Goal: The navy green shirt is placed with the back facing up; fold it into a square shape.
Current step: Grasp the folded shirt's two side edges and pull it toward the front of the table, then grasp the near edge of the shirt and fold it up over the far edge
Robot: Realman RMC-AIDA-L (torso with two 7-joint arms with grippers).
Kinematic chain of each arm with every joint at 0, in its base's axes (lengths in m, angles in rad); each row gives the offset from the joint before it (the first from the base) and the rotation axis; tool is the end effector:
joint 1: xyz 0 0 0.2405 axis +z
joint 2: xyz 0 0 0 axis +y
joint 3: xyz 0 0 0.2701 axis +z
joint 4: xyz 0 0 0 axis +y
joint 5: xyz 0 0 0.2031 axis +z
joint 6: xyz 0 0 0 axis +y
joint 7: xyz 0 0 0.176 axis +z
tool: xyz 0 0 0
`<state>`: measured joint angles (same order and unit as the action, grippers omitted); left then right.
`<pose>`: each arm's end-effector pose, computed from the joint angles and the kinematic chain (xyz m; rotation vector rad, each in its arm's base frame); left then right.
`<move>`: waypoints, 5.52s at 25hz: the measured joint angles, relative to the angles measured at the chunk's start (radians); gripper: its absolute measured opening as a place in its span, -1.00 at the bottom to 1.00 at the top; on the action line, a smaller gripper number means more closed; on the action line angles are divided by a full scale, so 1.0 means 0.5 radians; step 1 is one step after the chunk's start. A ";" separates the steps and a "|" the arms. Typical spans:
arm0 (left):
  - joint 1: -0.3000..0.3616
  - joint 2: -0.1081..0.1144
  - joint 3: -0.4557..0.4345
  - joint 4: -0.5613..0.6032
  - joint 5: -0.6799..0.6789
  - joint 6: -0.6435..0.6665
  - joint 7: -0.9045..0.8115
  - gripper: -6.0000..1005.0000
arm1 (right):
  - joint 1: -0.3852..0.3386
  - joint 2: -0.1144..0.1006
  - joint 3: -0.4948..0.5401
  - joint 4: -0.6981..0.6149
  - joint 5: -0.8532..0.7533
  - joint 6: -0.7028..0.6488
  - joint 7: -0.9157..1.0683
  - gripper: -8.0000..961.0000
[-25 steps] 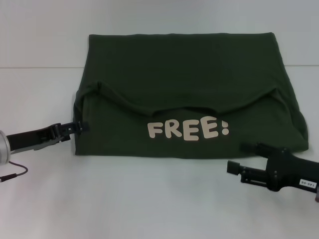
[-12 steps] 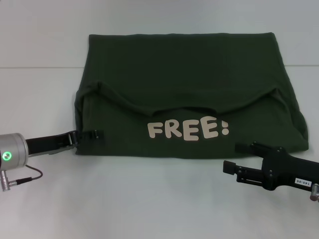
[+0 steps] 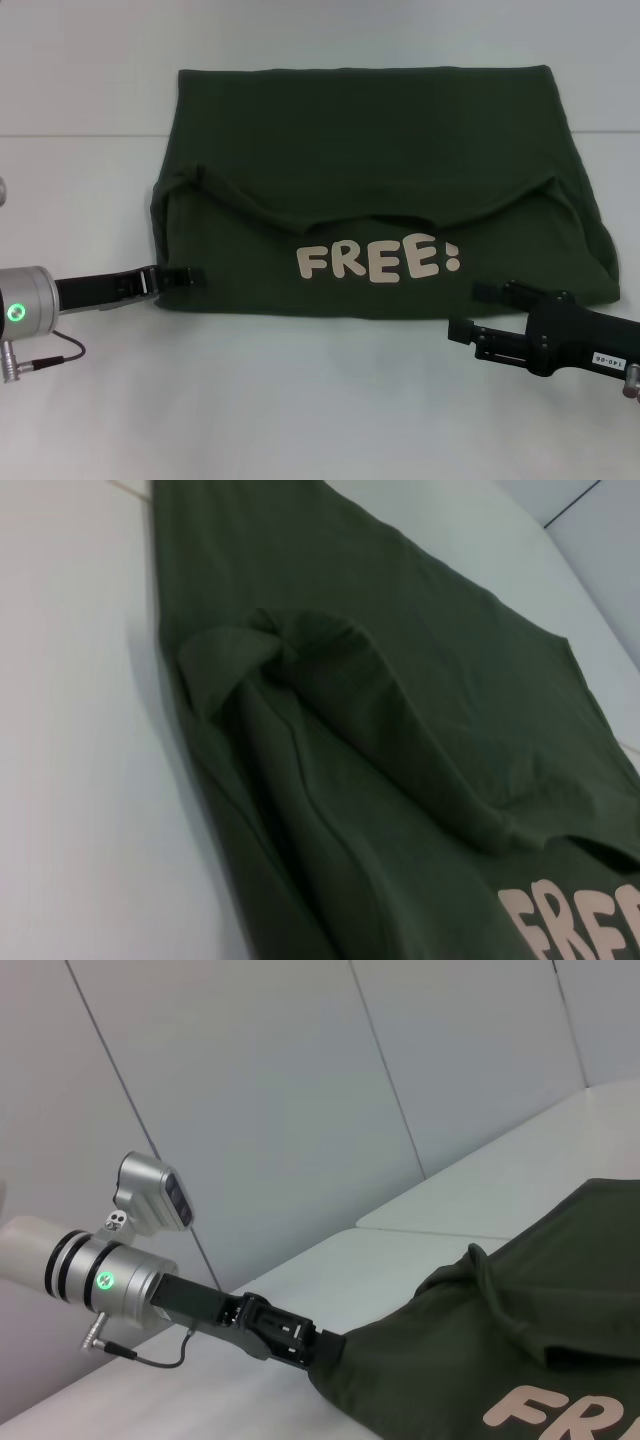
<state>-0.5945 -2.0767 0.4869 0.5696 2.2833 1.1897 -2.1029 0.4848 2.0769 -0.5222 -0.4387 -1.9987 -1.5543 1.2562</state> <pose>-0.3220 0.3806 -0.0361 -2.0935 -1.6534 -0.5400 0.2814 0.3171 -0.0495 -2.5813 0.8046 0.8785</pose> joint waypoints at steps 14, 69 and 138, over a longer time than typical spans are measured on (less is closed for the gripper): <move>-0.013 0.003 0.005 0.000 0.042 0.000 0.025 -0.66 | -0.034 -0.046 0.031 -0.250 0.009 0.062 0.575 0.69; -0.017 0.006 0.012 0.005 0.031 0.056 0.043 -0.93 | 0.465 -0.297 -0.195 -0.387 -1.156 0.587 2.381 -0.05; -0.108 -0.116 -0.690 -0.298 -0.653 -0.222 0.596 -0.89 | 0.407 0.019 0.504 0.074 0.123 1.313 0.646 -0.86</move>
<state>-0.6485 -2.1345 0.1419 0.4208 1.9568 1.0787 -1.8051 0.6884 2.0865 -0.2700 -0.4017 -1.9372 -0.8980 1.5794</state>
